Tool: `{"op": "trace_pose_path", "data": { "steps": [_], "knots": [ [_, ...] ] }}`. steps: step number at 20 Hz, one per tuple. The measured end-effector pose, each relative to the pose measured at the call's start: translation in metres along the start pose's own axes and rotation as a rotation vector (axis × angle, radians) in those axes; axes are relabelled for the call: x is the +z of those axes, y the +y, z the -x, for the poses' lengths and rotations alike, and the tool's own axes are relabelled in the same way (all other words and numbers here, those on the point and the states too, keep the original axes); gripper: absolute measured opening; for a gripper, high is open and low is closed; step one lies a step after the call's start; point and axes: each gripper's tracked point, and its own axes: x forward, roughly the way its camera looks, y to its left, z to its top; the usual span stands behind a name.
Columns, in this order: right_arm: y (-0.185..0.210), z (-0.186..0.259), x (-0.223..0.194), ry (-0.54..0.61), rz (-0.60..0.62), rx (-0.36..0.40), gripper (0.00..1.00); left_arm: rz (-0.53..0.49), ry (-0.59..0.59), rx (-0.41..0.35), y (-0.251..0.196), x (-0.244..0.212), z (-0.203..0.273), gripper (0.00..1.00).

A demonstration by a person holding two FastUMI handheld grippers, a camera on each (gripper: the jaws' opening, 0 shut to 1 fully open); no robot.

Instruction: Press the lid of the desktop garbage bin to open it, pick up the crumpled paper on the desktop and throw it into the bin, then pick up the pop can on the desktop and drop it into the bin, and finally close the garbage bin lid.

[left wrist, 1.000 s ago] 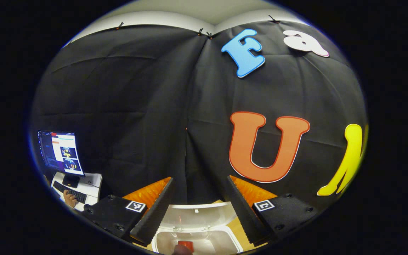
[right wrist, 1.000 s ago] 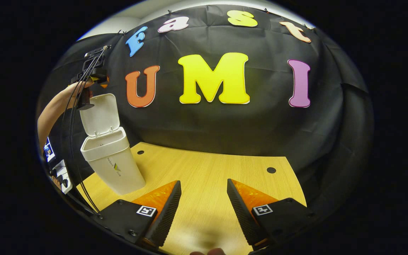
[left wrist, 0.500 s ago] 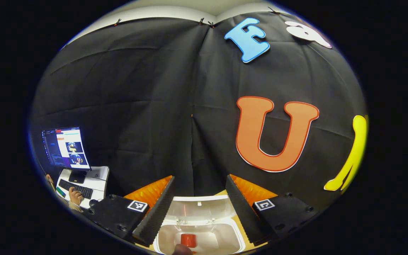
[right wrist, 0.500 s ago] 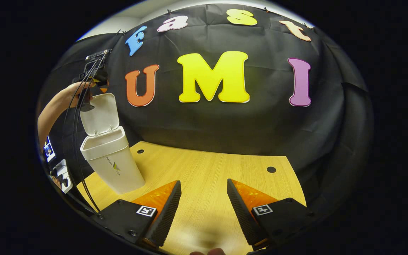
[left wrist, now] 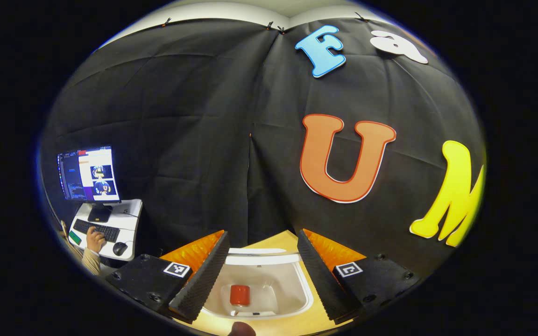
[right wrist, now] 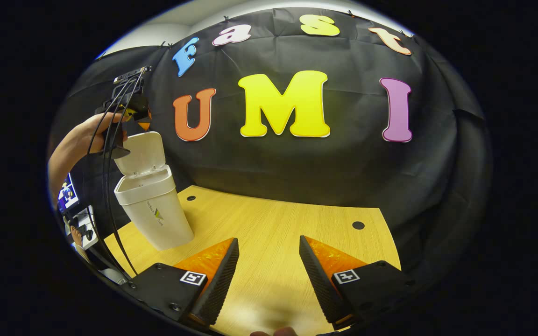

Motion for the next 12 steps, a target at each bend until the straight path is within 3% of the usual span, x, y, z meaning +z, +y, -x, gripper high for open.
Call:
{"op": "trace_pose_path", "data": {
  "steps": [12],
  "knots": [
    [-0.012, 0.010, -0.022, 0.050, 0.009, -0.013, 0.83, -0.088, 0.068, -0.074, 0.000, -0.095, 0.011, 0.94]
  ]
}}
